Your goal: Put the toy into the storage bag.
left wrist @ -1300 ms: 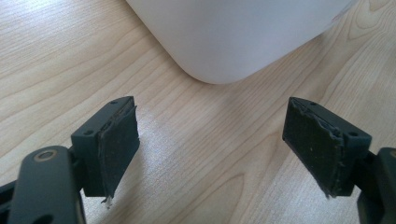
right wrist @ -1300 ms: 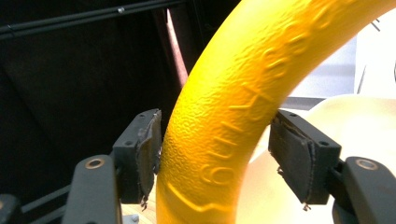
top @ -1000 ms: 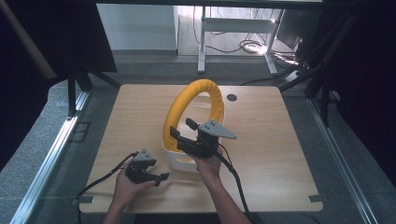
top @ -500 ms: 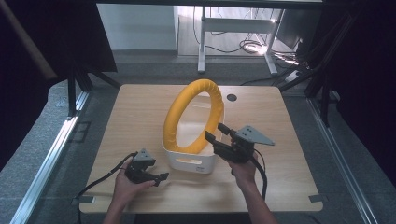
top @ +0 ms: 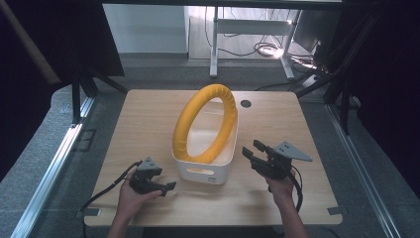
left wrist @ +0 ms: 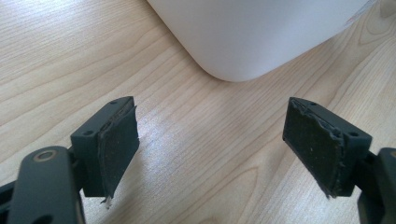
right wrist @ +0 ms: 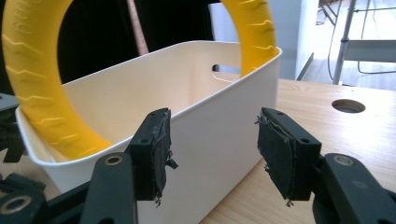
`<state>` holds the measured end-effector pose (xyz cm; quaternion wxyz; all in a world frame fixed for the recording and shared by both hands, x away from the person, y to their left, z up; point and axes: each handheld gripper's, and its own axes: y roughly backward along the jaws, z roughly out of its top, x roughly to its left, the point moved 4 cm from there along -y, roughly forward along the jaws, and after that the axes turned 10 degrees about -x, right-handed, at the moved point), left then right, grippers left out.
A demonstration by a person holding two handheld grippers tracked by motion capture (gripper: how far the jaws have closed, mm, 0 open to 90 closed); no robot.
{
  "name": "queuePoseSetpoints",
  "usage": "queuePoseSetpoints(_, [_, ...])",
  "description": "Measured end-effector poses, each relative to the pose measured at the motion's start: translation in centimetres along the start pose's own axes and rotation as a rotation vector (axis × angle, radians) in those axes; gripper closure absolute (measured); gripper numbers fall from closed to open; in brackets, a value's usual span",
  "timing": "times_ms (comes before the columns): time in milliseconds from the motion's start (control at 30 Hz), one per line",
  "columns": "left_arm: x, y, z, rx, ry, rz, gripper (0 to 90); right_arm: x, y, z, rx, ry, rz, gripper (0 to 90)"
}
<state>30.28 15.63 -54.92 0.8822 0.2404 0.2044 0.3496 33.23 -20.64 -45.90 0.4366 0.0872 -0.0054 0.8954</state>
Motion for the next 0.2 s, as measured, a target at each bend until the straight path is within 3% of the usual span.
queuePoseSetpoints(200, [0.04,-0.09,-0.02,0.003,0.000,0.001,18.6,-0.12,0.04,0.06,-0.016,0.004,-0.002,44.8])
